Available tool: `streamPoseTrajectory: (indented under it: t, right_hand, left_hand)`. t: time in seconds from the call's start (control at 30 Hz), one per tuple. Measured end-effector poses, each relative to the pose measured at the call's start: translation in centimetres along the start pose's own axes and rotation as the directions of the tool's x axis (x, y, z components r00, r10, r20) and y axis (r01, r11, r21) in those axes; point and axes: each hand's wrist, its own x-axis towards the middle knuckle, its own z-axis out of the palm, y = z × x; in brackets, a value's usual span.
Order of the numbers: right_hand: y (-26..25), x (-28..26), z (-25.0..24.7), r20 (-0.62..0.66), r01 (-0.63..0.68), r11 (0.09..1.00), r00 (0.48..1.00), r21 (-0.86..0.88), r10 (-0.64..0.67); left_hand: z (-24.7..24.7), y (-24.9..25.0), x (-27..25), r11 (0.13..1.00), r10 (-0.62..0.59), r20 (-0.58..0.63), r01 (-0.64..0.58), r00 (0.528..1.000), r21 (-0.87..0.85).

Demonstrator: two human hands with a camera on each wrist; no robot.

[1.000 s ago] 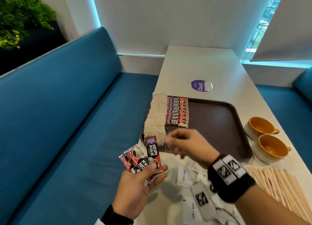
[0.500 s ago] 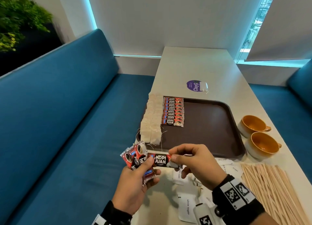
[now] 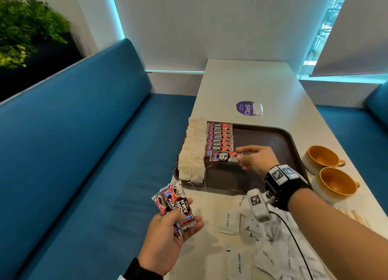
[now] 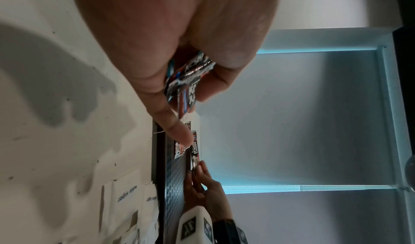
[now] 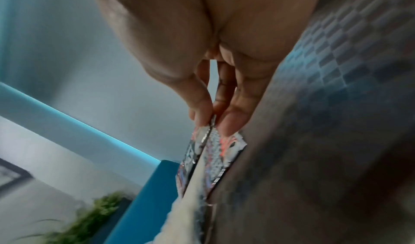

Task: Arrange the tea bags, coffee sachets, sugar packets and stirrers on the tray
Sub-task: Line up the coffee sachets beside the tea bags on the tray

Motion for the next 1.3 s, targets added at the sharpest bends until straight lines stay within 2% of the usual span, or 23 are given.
streamPoseTrajectory:
  t: [0.17, 0.37, 0.5, 0.6, 0.7, 0.8, 0.93, 1.0, 1.07, 1.17, 1.3]
  right_hand:
    - [1.1, 3.3, 1.4, -0.001, -0.067, 0.983, 0.998, -0.171, 0.067]
    - [0.6, 4.4, 2.5, -0.010, -0.062, 0.938, 0.998, -0.341, 0.062]
    - [0.3, 4.7, 2.6, -0.003, -0.069, 0.917, 0.997, -0.394, 0.074]
    - [0.2, 4.2, 2.5, -0.046, -0.058, 0.930, 0.998, -0.363, 0.044]
    - [-0.4, 2.2, 2.7, -0.066, 0.021, 0.956, 0.997, -0.294, -0.043]
    - [-1.4, -2.6, 3.5, 0.068, 0.111, 0.984, 0.992, -0.143, -0.102]
    - [-1.6, -9.6, 4.4, 0.347, 0.064, 0.992, 0.933, 0.106, -0.098]
    - [-1.0, -11.5, 4.4, 0.359, 0.010, 0.959, 0.926, 0.284, -0.116]
    - [-0.7, -12.5, 3.9, 0.323, -0.007, 0.924, 0.938, 0.383, -0.127]
    - [-0.3, -13.4, 2.9, 0.313, 0.022, 0.925, 0.938, 0.380, -0.151]
    - [0.3, -13.0, 2.0, 0.339, 0.097, 0.976, 0.927, 0.195, -0.160]
  left_hand:
    - [-0.5, -0.7, 0.1, 0.999, -0.016, -0.007, 0.016, 1.000, 0.050]
    - [-0.9, -0.9, 0.2, 0.998, -0.032, -0.029, 0.034, 0.999, 0.058]
    - [-0.7, -0.6, 0.1, 0.999, -0.017, -0.023, 0.018, 1.000, 0.041]
    - [-0.6, -0.5, 0.0, 0.999, 0.009, -0.008, -0.008, 1.000, 0.053]
    - [-0.4, -0.4, 0.1, 0.997, 0.043, -0.012, -0.042, 0.999, 0.064]
    - [-0.1, -0.3, 0.2, 0.996, 0.085, -0.032, -0.084, 0.996, 0.033]
    - [0.4, -0.2, 0.1, 0.992, 0.115, -0.019, -0.114, 0.993, 0.049]
    - [0.5, -0.3, 0.1, 0.988, 0.137, -0.021, -0.135, 0.990, 0.079]
    - [0.5, -0.5, 0.1, 0.981, 0.171, -0.026, -0.168, 0.985, 0.099]
    - [0.4, -0.5, 0.2, 0.969, 0.215, -0.016, -0.211, 0.976, 0.130]
    - [0.7, -0.2, 0.4, 0.971, 0.210, 0.014, -0.210, 0.978, 0.113]
